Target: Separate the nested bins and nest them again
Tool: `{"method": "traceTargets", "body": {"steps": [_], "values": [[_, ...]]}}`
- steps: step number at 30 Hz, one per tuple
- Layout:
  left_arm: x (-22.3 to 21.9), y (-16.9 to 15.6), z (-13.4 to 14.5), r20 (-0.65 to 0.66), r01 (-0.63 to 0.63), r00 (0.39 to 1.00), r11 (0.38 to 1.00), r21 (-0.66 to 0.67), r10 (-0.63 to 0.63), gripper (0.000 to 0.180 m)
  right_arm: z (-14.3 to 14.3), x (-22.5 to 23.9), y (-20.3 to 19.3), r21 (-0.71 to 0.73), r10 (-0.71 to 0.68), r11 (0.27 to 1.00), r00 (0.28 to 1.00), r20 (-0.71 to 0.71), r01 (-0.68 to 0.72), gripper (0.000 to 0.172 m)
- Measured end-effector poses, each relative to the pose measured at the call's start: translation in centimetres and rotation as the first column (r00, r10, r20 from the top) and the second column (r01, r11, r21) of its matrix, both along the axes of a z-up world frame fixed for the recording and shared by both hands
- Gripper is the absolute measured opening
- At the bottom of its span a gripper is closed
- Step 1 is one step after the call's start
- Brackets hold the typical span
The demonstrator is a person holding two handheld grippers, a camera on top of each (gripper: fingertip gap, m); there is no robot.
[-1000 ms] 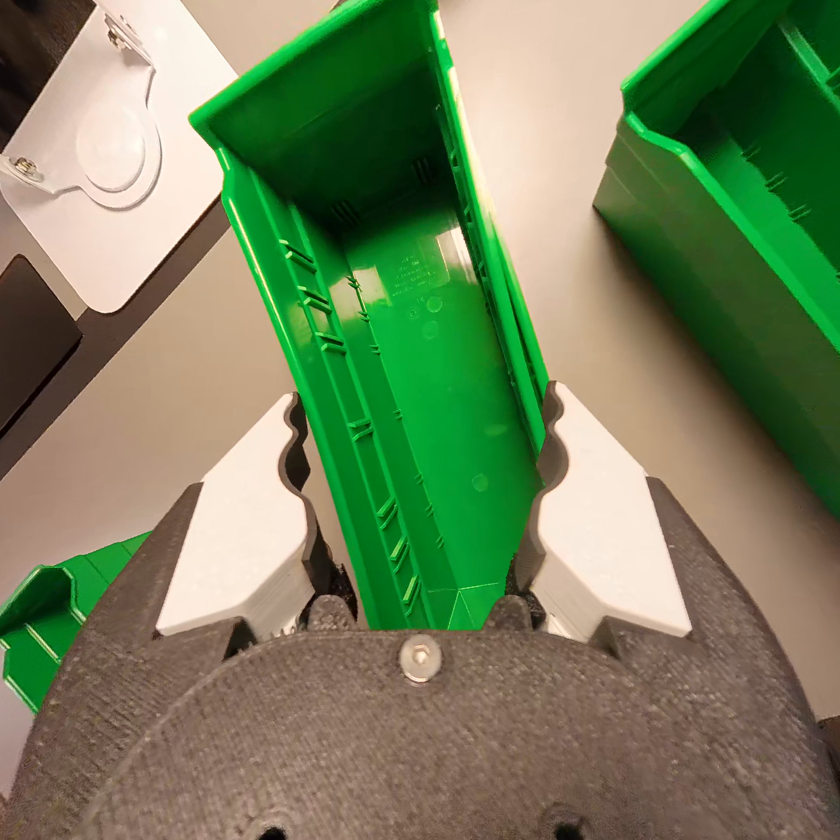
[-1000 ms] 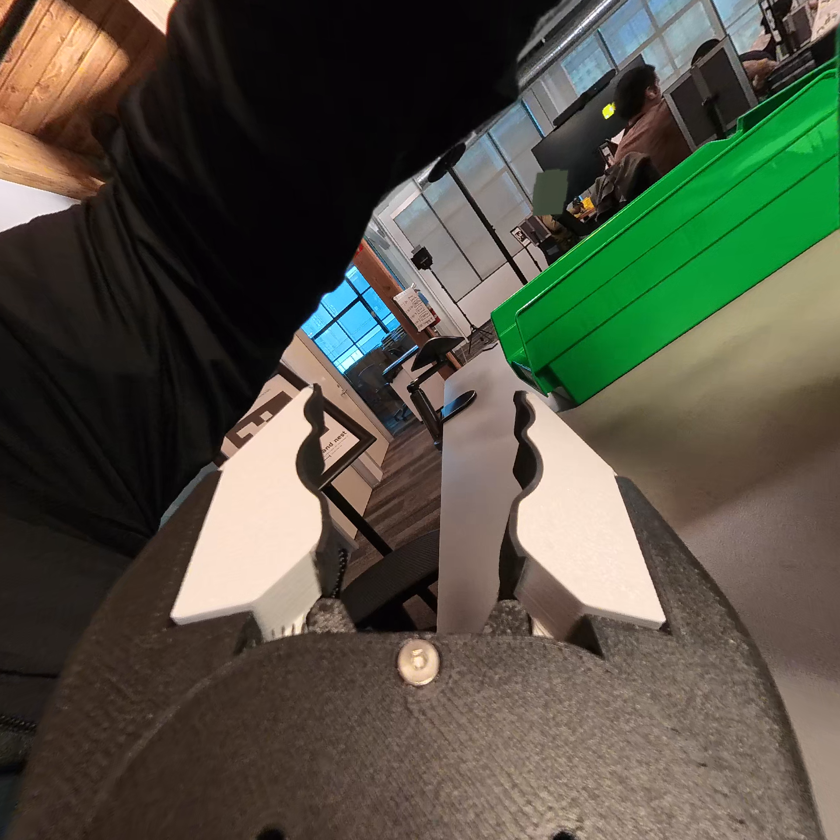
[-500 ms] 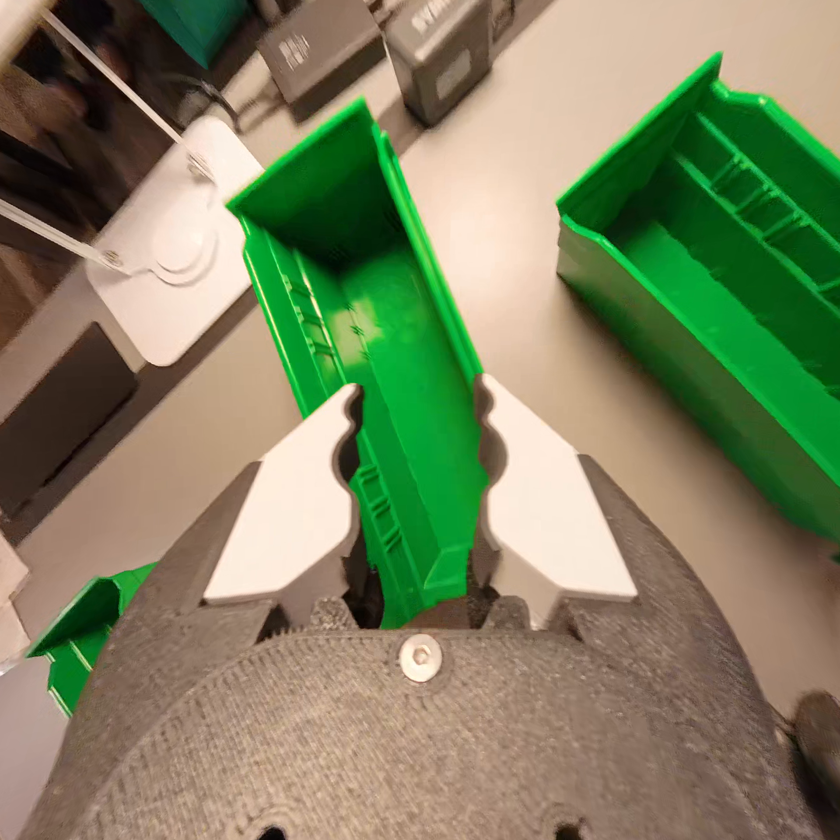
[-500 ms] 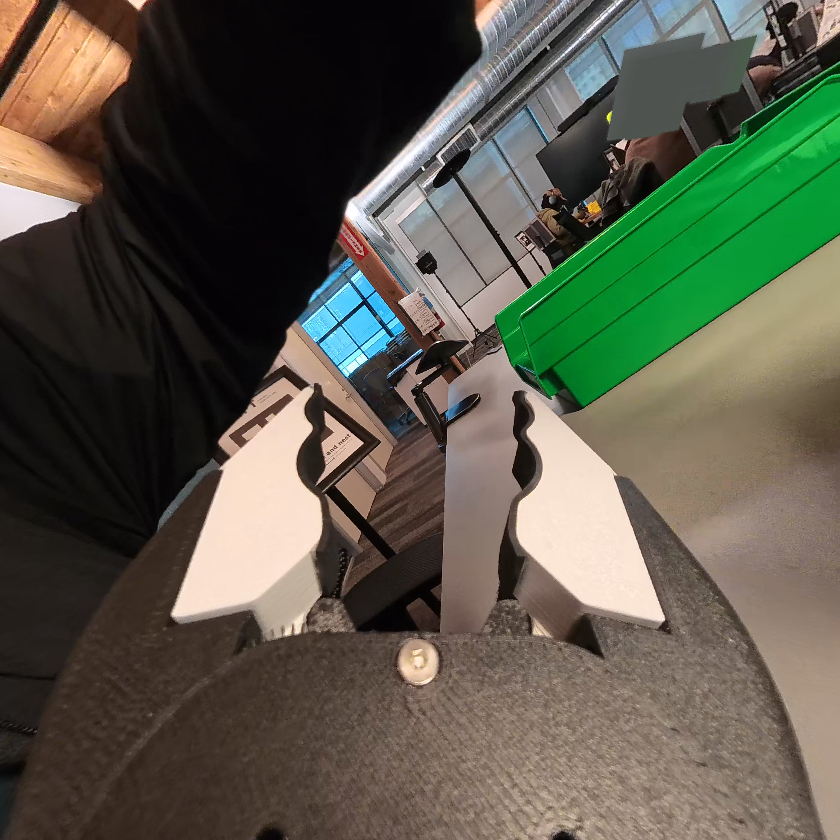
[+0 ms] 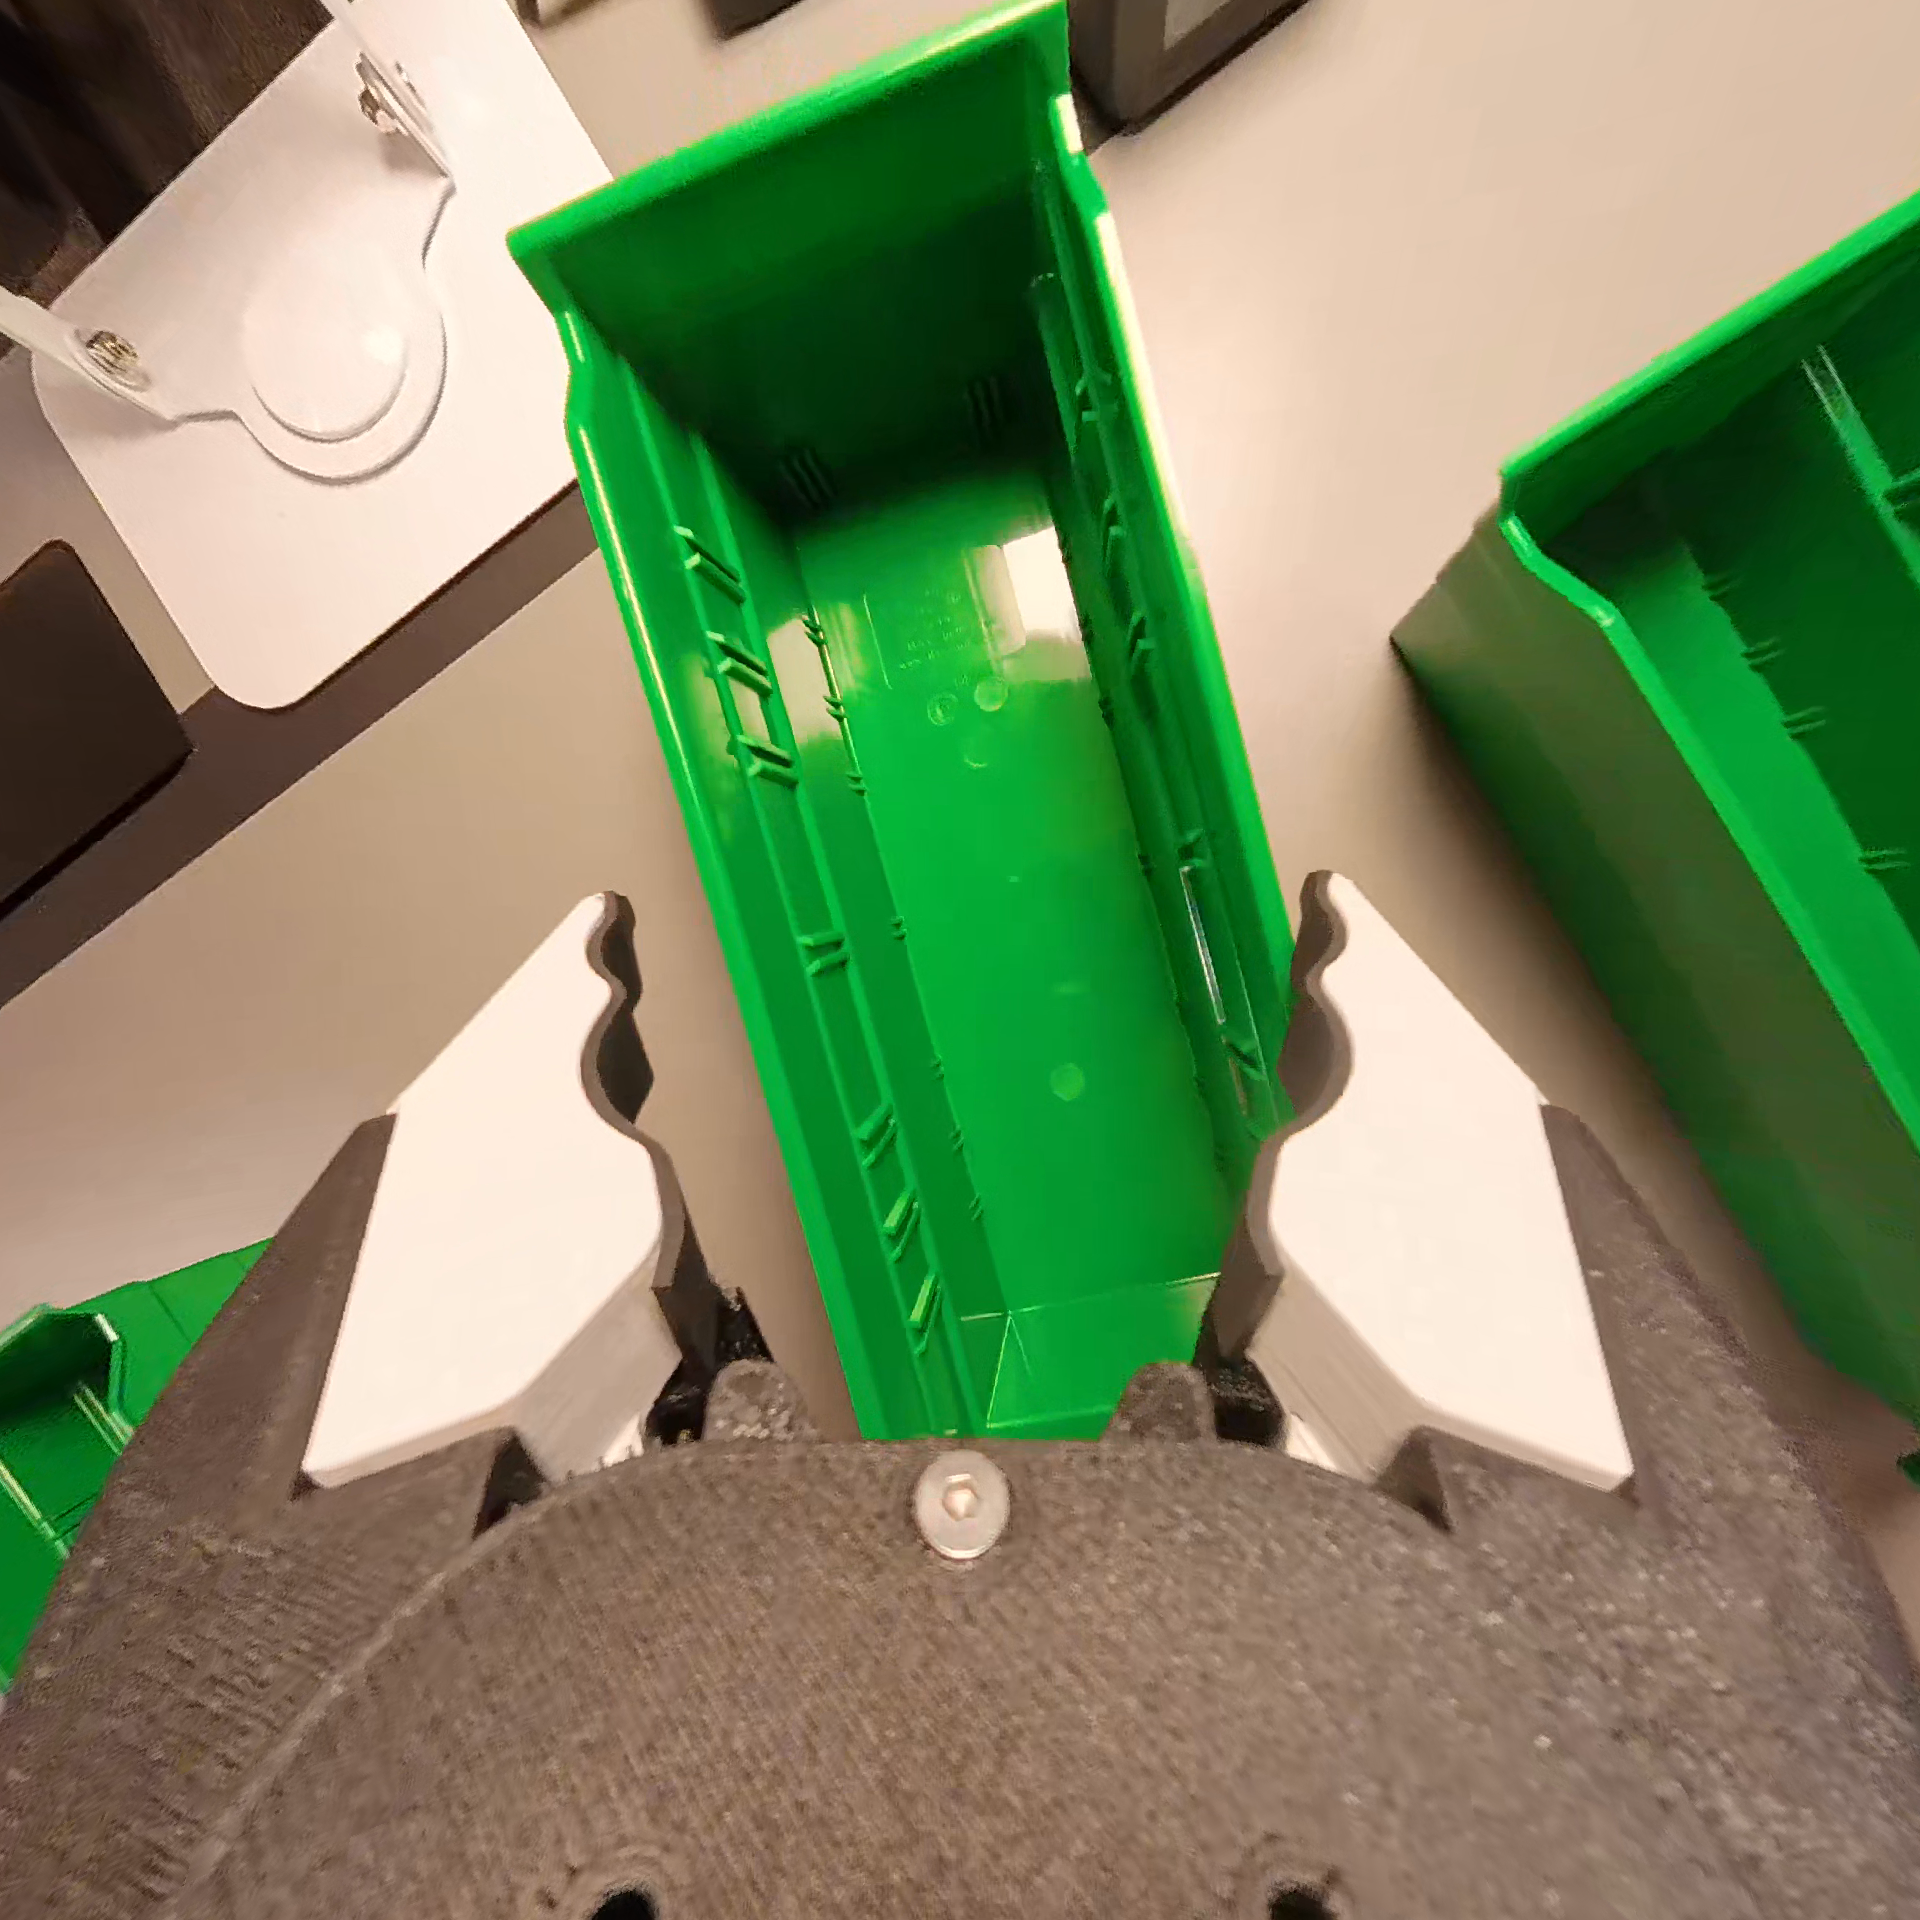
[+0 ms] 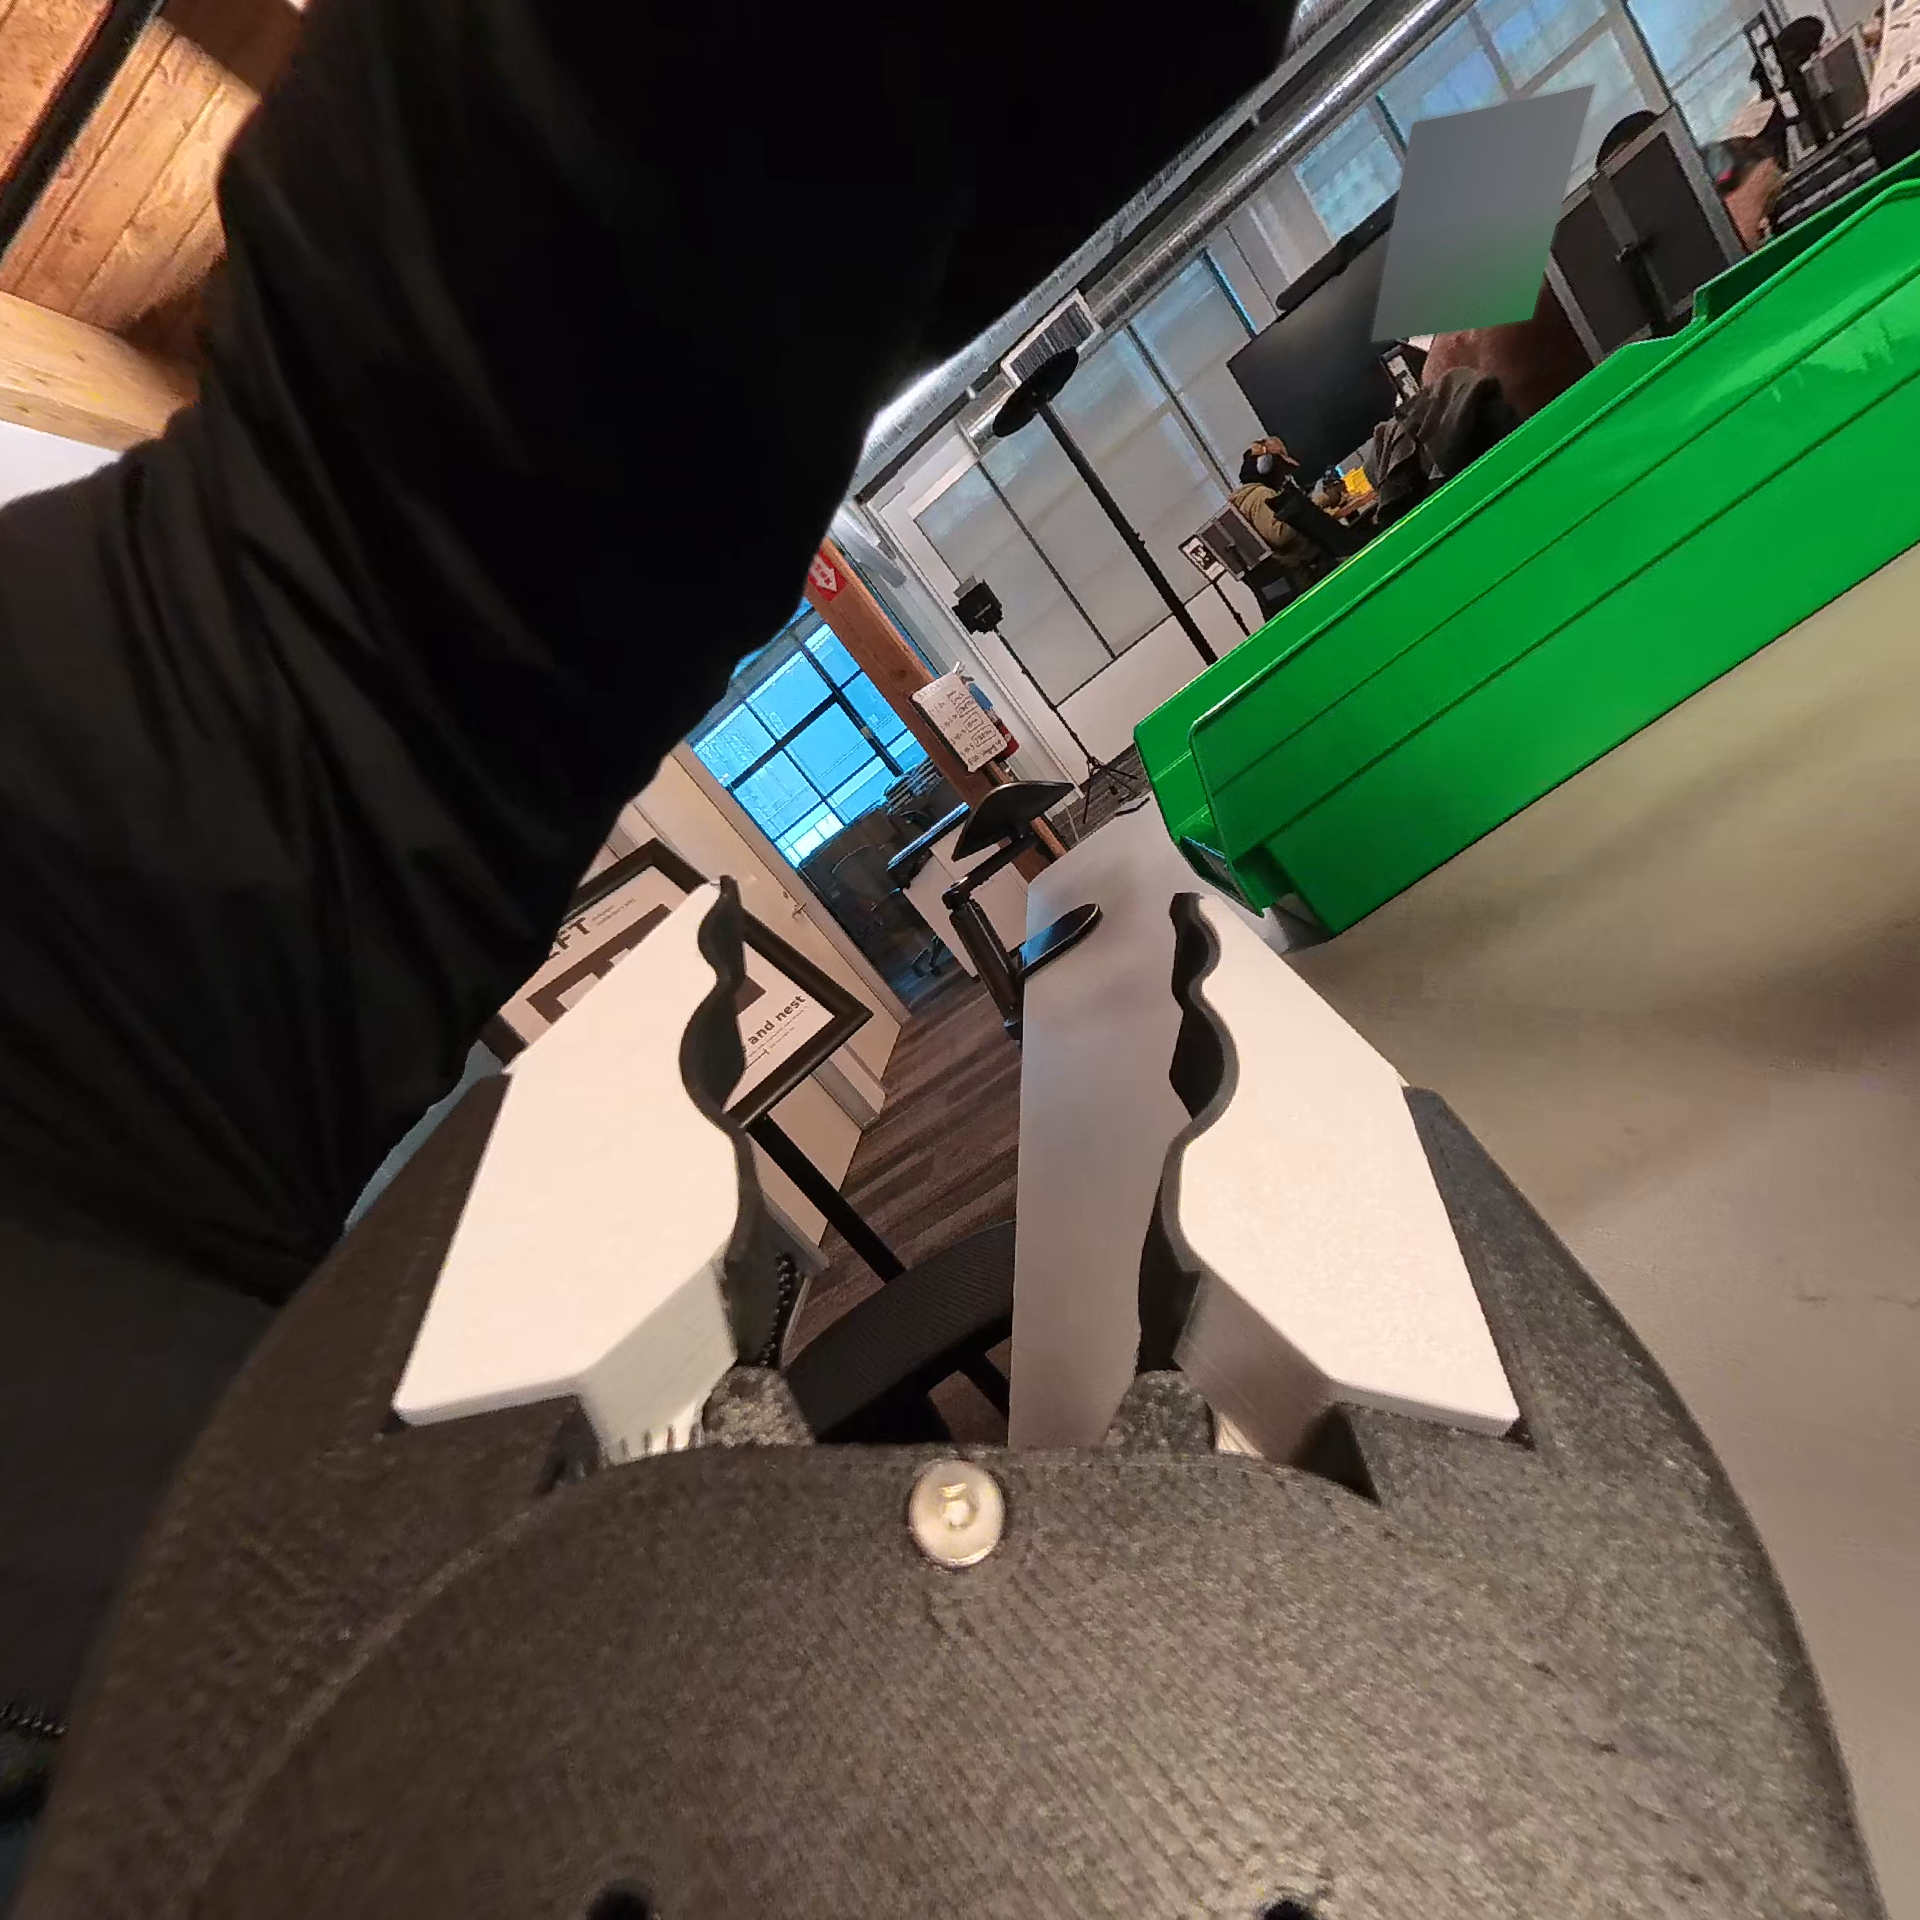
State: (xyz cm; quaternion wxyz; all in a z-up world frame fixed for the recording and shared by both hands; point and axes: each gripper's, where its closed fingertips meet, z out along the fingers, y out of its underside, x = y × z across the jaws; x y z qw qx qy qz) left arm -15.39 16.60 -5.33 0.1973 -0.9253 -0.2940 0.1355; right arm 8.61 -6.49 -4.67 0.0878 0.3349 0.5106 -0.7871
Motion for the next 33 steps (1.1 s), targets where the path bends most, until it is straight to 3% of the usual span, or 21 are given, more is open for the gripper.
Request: {"method": "traceTargets", "body": {"steps": [1, 8, 13, 33], "values": [[-0.1, 0.2, -0.2, 0.011, -0.002, 1.0, 1.0, -0.001, 0.002, 0.128, 0.0, 0.0, 0.0, -0.001, 0.0, 1.0, 1.0, 0.0, 0.0, 0.084], [-0.3, 0.1, -1.7, 0.098, -0.017, 0.995, 1.0, -0.022, 0.02, 0.138, 0.1, 0.1, 0.0, -0.008, 0.012, 1.0, 1.0, 0.001, -0.012, 0.084], [0.2, 0.5, -2.3, 0.172, -0.026, 0.985, 1.0, -0.008, 0.027, 0.127, 0.2, 0.1, 0.0, -0.017, 0.015, 1.0, 1.0, 0.002, -0.015, 0.084], [0.2, 0.8, -1.6, 0.102, 0.0, 0.995, 1.0, 0.012, -0.001, 0.103, 0.3, 0.1, 0.2, -0.032, 0.018, 0.999, 1.0, 0.006, -0.018, 0.084]]}}
